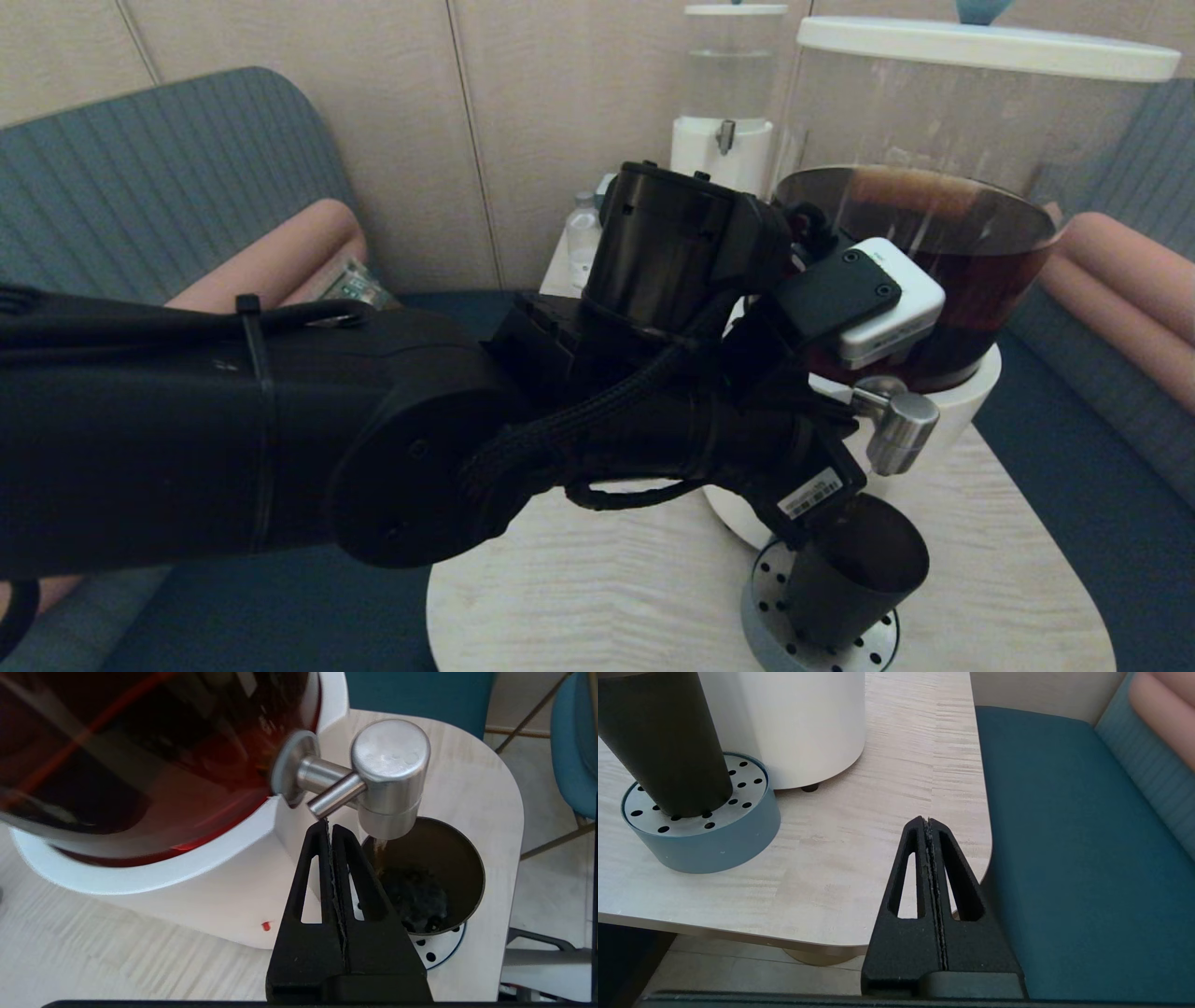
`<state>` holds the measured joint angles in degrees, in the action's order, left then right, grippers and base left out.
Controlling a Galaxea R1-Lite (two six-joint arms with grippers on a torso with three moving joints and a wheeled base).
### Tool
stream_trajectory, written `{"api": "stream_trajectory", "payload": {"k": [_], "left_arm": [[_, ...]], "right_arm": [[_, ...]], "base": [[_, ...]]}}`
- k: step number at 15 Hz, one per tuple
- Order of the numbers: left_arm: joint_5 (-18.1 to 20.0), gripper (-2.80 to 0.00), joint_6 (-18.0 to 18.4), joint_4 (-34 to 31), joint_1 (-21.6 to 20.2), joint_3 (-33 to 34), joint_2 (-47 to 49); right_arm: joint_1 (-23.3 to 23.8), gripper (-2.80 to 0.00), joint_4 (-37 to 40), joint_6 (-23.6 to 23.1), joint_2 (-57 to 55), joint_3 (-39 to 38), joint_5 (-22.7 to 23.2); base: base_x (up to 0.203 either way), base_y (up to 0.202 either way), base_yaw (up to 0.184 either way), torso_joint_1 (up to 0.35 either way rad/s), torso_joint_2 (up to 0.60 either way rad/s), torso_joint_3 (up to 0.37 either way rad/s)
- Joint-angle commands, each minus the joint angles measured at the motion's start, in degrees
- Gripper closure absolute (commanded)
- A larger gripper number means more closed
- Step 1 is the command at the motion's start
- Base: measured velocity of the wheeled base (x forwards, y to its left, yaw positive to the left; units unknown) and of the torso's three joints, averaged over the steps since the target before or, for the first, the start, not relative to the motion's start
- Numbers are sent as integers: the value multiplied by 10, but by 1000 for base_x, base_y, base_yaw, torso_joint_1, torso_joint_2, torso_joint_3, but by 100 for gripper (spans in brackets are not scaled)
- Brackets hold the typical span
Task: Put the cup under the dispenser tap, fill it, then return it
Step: Turn off the faucet
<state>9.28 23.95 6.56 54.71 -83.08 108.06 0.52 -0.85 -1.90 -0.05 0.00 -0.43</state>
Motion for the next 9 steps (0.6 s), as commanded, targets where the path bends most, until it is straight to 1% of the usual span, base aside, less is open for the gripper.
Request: {"api": "stream_trajectory", "payload": {"k": [1, 4, 6, 9], "left_arm": [[0, 0, 1, 1, 0, -7, 4], [-1, 0, 0, 6, 0, -17, 8], [-14, 0, -1, 17, 0, -25, 16], [-21, 0, -1, 20, 1, -44, 27]], "right_arm": [[0, 0, 0, 0, 0, -1, 0], [0, 0, 0, 0, 0, -2, 0], [0, 0, 0, 0, 0, -2, 0], [0, 0, 0, 0, 0, -2, 0]], "base": [[0, 0, 0, 0, 0, 0], [0, 0, 0, 0, 0, 0], [0, 0, 0, 0, 0, 0], [0, 0, 0, 0, 0, 0]]}}
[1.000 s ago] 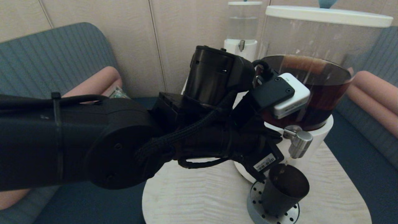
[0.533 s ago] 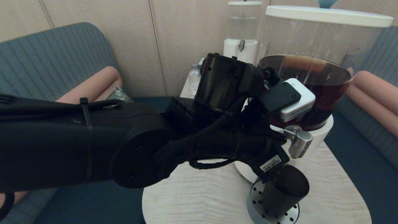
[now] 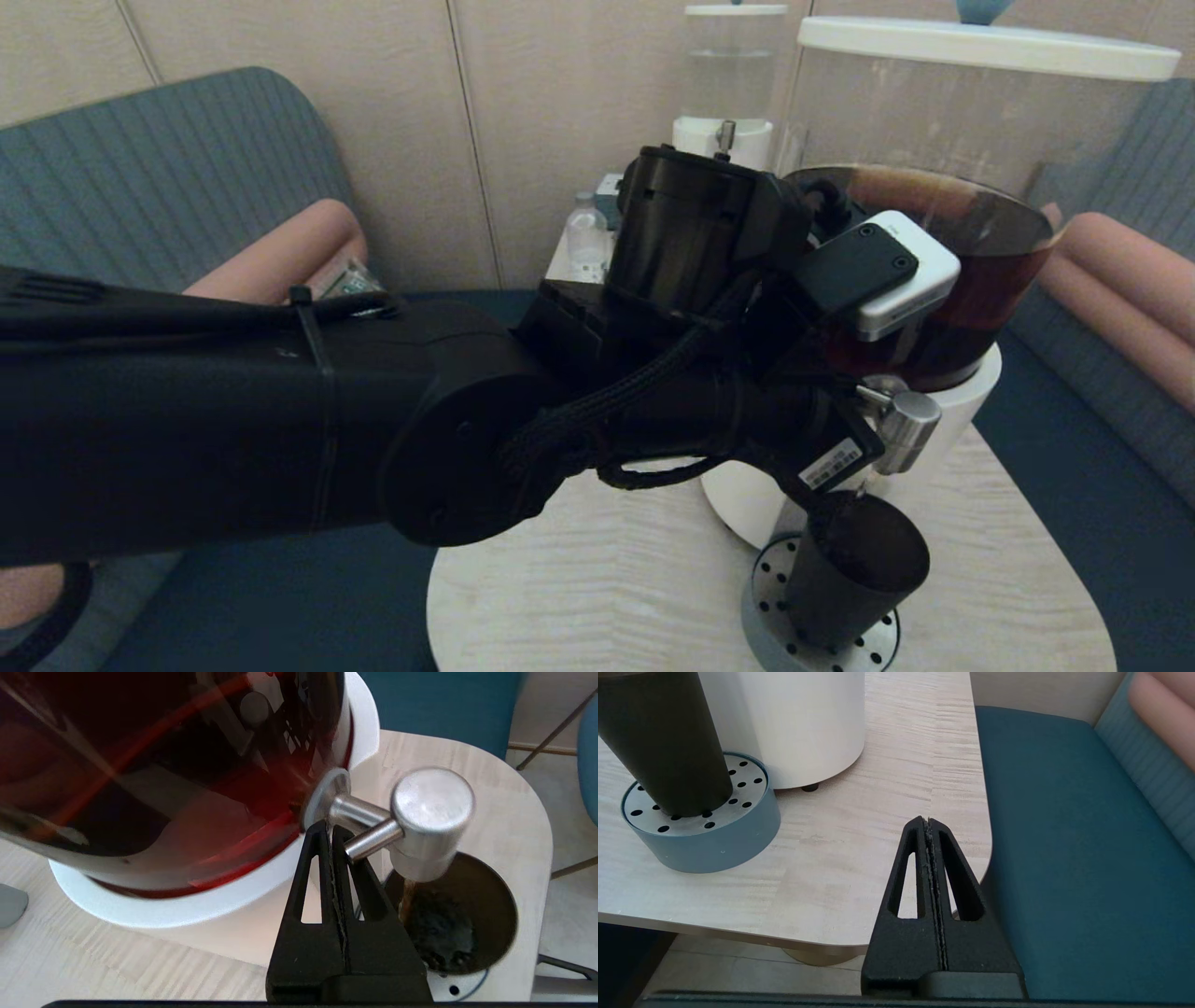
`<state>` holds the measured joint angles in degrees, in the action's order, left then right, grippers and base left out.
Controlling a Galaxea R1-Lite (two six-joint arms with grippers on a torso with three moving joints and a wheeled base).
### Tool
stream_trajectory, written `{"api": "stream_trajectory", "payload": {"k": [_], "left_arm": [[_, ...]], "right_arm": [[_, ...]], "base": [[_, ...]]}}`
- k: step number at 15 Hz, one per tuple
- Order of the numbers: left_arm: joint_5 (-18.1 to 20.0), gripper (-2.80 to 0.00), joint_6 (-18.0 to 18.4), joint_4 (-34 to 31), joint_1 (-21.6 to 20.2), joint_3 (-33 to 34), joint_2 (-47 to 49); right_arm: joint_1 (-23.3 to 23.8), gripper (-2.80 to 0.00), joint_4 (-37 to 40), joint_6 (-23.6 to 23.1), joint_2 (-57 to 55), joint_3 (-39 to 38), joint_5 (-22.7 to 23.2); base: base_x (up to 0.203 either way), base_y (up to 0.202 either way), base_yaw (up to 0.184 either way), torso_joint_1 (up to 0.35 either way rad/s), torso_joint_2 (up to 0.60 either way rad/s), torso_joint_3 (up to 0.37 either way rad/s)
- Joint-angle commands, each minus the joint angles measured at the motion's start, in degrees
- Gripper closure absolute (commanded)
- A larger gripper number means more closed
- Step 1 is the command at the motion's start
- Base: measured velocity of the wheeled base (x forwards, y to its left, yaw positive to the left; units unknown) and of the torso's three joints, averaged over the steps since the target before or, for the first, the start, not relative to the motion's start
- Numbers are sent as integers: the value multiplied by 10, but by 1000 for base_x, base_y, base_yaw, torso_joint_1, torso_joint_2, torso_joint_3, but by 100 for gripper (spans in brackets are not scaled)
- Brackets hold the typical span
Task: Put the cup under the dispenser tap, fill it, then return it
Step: Turn off the faucet
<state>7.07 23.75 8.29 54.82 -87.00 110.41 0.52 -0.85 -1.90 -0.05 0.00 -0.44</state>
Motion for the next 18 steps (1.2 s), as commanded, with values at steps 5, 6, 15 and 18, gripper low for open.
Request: {"api": "stream_trajectory", "payload": {"k": [5, 6, 15, 18], "left_arm": [[-24, 0, 2, 3, 17, -52, 28], [-26, 0, 2, 3, 19, -59, 34], [-35, 0, 2, 1, 34, -72, 48], [-35, 0, 2, 2, 37, -69, 48]], "right_arm": [[0, 0, 0, 0, 0, -2, 0], [0, 0, 0, 0, 0, -2, 0], [0, 0, 0, 0, 0, -2, 0], [0, 0, 0, 0, 0, -2, 0]], "base": [[0, 0, 0, 0, 0, 0], [0, 0, 0, 0, 0, 0], [0, 0, 0, 0, 0, 0], [0, 0, 0, 0, 0, 0]]}}
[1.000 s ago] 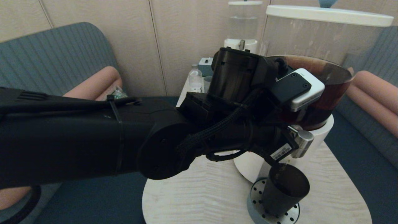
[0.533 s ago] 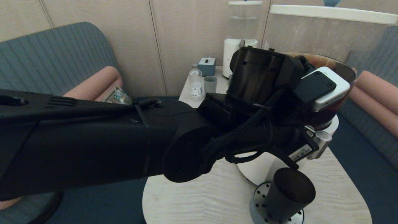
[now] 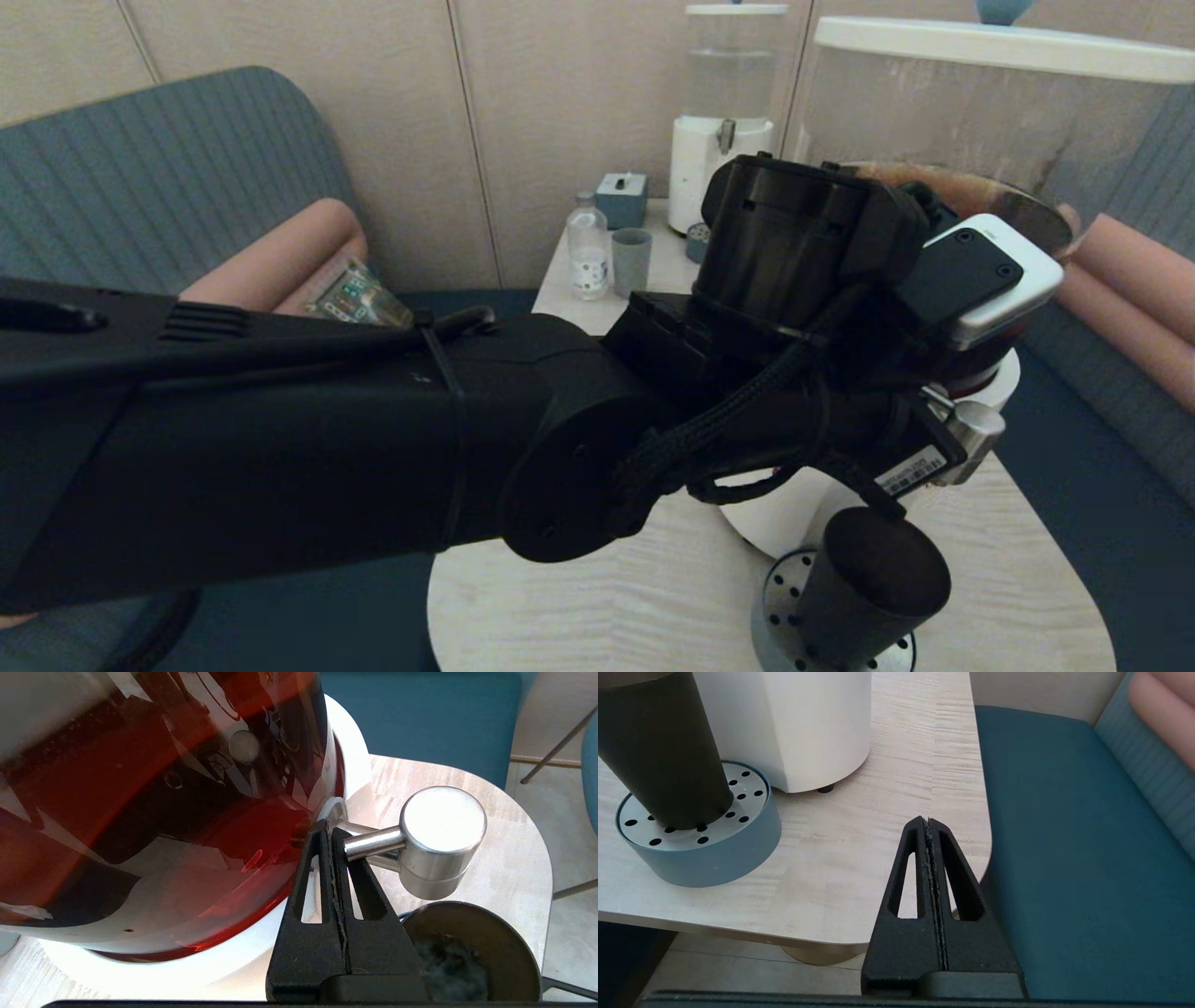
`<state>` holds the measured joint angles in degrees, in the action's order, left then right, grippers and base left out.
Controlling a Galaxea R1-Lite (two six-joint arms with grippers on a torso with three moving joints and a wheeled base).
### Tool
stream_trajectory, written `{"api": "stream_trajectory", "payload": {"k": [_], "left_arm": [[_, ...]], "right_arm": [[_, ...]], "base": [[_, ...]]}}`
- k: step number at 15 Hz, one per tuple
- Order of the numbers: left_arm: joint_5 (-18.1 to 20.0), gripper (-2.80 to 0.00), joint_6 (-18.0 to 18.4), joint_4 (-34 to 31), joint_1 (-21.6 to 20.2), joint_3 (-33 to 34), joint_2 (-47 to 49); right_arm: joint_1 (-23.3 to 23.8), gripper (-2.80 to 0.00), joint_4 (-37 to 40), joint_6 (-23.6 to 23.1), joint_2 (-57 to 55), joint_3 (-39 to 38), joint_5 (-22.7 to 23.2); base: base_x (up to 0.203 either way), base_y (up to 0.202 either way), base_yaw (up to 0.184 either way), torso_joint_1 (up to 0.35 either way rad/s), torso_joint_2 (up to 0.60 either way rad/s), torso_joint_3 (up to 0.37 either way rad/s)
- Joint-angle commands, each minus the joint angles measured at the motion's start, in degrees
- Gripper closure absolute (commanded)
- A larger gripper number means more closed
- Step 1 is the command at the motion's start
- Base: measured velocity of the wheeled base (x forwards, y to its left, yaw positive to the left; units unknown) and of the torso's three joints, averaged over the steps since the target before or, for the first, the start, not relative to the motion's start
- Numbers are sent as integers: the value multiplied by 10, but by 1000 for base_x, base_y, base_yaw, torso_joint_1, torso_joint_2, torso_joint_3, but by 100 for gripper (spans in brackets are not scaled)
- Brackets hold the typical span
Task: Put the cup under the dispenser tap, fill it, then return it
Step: Turn off the faucet
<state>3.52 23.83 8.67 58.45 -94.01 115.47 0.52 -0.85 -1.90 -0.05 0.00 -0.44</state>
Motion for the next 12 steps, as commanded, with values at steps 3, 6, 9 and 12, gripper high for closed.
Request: {"api": "stream_trajectory", "payload": {"k": [3, 6, 9, 12], "left_arm": [[0, 0, 1, -1, 1, 11, -11], [-13, 0, 1, -1, 1, 43, -32], [-15, 0, 0, -1, 1, 75, -56], [-18, 0, 0, -1, 1, 86, -63]], "right_arm": [[0, 0, 0, 0, 0, -2, 0], [0, 0, 0, 0, 0, -2, 0], [0, 0, 0, 0, 0, -1, 0], [0, 0, 0, 0, 0, -2, 0]], "base": [[0, 0, 0, 0, 0, 0], [0, 0, 0, 0, 0, 0], [0, 0, 0, 0, 0, 0], [0, 0, 0, 0, 0, 0]]}}
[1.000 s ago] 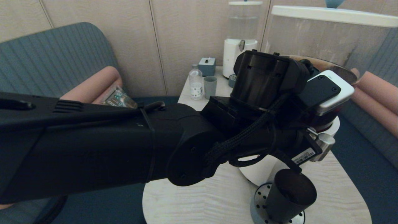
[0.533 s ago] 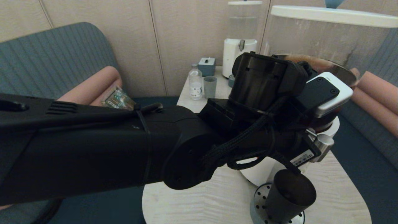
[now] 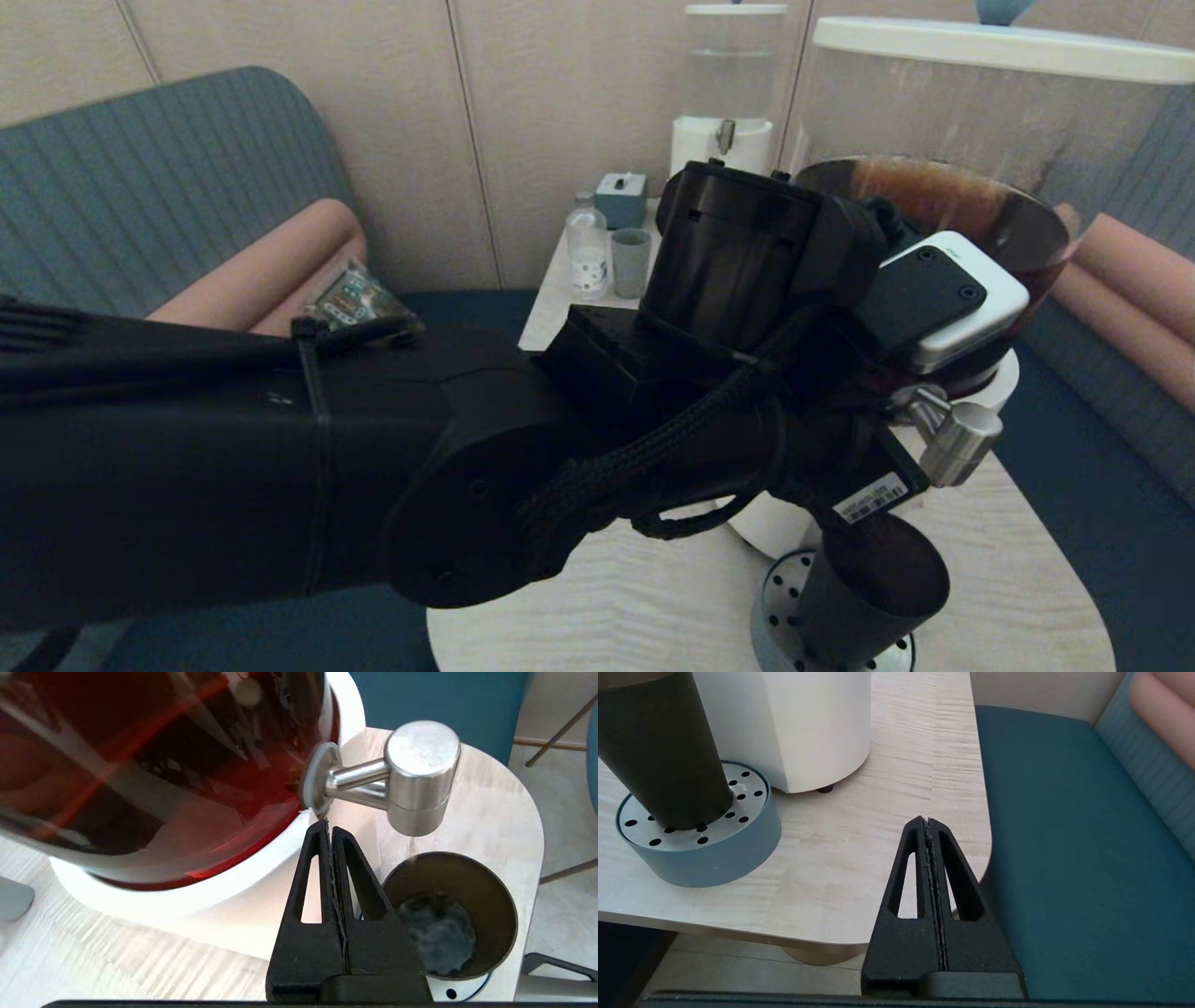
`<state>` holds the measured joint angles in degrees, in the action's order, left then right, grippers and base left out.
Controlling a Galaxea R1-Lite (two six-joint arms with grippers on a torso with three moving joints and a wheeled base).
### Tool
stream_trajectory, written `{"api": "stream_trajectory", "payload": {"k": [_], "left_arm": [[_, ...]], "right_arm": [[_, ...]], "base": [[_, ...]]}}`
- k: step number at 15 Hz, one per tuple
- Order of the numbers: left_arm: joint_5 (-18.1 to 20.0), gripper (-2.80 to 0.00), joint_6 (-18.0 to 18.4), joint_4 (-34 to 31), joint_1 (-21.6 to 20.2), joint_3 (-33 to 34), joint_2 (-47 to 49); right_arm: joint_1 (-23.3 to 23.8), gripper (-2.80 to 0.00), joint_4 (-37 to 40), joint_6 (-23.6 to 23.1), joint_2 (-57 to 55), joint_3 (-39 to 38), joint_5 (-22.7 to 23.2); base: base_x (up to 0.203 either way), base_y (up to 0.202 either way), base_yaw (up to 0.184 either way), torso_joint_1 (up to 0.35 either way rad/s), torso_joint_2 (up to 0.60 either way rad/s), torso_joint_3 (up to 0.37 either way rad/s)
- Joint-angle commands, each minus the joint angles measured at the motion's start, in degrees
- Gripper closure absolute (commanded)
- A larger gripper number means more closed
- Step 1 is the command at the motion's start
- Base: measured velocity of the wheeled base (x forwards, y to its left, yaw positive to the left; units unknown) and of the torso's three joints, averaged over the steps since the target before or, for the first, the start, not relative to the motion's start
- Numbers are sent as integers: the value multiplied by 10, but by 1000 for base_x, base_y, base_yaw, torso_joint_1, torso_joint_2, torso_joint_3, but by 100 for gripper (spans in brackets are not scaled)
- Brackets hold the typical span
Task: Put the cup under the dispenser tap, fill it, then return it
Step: Turn off the faucet
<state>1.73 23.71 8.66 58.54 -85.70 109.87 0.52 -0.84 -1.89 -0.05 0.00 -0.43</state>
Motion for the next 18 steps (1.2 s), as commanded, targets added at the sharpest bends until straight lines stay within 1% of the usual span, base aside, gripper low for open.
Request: {"api": "stream_trajectory", "payload": {"k": [1, 5, 9, 18], "left_arm": [[0, 0, 2, 0, 0, 1, -7], [0, 0, 2, 0, 0, -5, -5], [0, 0, 2, 0, 12, -8, -2], [0, 0, 2, 0, 13, -39, 27]], "right_arm": [[0, 0, 0, 0, 0, -2, 0], [0, 0, 0, 0, 0, -2, 0], [0, 0, 0, 0, 0, -1, 0], [0, 0, 0, 0, 0, -2, 0]], "base": [[0, 0, 0, 0, 0, 0], [0, 0, 0, 0, 0, 0], [0, 0, 0, 0, 0, 0], [0, 0, 0, 0, 0, 0]]}}
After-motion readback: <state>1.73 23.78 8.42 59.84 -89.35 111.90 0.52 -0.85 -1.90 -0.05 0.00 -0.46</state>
